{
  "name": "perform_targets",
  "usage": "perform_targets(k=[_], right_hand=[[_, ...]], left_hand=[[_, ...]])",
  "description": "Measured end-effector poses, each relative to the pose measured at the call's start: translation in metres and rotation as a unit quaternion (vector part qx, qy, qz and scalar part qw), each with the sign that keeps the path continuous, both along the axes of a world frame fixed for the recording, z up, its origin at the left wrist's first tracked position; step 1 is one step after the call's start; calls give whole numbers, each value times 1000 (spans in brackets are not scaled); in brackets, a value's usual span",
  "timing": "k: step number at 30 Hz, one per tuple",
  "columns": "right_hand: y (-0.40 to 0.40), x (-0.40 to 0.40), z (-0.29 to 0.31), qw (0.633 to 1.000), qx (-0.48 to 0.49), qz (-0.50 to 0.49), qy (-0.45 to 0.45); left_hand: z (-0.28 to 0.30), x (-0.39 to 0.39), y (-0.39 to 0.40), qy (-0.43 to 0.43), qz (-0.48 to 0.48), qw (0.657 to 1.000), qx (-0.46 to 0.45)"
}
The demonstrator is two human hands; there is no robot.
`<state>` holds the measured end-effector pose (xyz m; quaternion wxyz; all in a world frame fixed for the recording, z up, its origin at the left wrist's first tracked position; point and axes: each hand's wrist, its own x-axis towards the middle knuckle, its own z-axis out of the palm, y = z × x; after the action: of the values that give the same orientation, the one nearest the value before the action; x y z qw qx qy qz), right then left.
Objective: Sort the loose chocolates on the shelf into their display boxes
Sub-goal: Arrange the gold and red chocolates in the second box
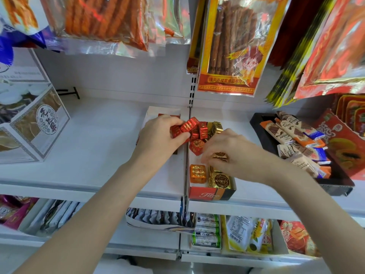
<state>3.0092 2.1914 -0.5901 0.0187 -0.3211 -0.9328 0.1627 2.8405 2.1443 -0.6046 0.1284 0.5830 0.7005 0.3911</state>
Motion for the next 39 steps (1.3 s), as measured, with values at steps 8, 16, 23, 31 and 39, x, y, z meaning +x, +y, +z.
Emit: perform_targets(k=[8, 16, 23, 31, 39], right_hand=[[-8, -20, -15, 998, 51, -10, -37], [1, -2, 8, 989, -89, 5, 120], [-8, -2, -8, 998, -62, 20, 26], [-4, -2, -13, 997, -57, 43, -2], [6, -3, -3, 948, -134, -112, 266]], left_hand=[[1, -3, -6, 12, 2, 1000, -8], [0, -6, -5, 11, 1, 1000, -1], [0, -5, -5, 16, -1, 1000, -6], [-1, -4, -6, 27, -7, 1000, -9], [-3, 0, -8, 54, -53, 997, 21]])
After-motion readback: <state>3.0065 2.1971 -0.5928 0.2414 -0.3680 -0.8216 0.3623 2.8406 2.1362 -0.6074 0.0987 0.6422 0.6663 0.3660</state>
